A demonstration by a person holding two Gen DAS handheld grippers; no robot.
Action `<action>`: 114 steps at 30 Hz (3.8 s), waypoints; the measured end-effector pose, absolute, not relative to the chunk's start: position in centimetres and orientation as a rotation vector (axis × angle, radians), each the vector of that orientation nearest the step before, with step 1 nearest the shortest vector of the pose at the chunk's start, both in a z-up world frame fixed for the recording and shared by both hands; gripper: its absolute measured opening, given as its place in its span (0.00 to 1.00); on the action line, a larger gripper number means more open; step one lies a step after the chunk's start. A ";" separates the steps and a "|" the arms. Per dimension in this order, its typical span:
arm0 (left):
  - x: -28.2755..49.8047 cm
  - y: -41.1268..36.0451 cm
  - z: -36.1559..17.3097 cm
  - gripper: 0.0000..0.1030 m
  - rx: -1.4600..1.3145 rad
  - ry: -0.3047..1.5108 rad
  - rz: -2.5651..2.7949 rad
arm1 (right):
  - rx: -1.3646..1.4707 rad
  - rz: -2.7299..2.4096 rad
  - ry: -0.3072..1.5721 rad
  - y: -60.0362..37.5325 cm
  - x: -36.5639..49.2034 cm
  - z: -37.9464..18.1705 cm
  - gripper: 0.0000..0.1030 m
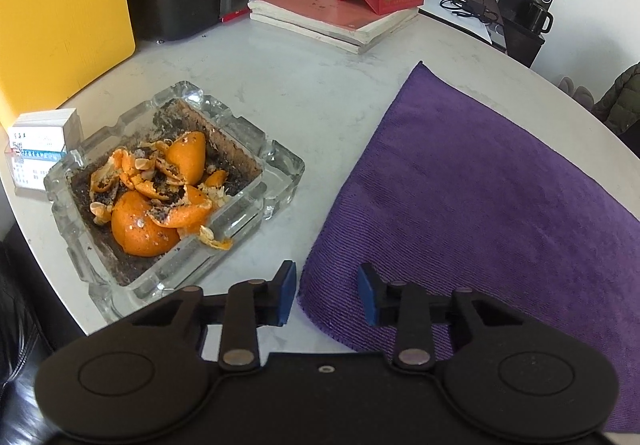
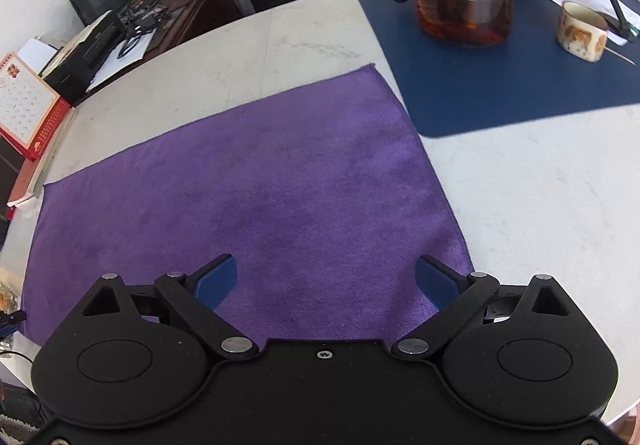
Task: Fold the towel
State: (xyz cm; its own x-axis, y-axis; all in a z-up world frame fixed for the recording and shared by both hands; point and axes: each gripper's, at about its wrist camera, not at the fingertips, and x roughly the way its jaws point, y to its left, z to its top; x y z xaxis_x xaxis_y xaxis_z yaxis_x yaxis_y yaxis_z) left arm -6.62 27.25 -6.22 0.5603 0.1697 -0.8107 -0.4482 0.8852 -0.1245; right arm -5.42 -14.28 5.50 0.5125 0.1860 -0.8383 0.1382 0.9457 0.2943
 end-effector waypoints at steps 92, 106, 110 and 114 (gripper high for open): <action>-6.4 27.7 -3.8 0.03 -0.401 0.888 0.145 | -0.881 1.284 0.677 34.6 18.3 6.7 0.03; -6.4 21.1 -3.0 0.03 -0.339 0.878 -0.047 | -0.821 1.150 0.682 27.3 16.1 9.0 0.03; -6.1 19.0 -3.2 0.03 -0.326 0.894 -0.113 | -0.804 1.106 0.699 24.7 15.5 9.1 0.03; -5.5 17.0 -3.4 0.03 -0.312 0.908 -0.175 | -0.785 1.059 0.721 21.9 14.9 9.0 0.03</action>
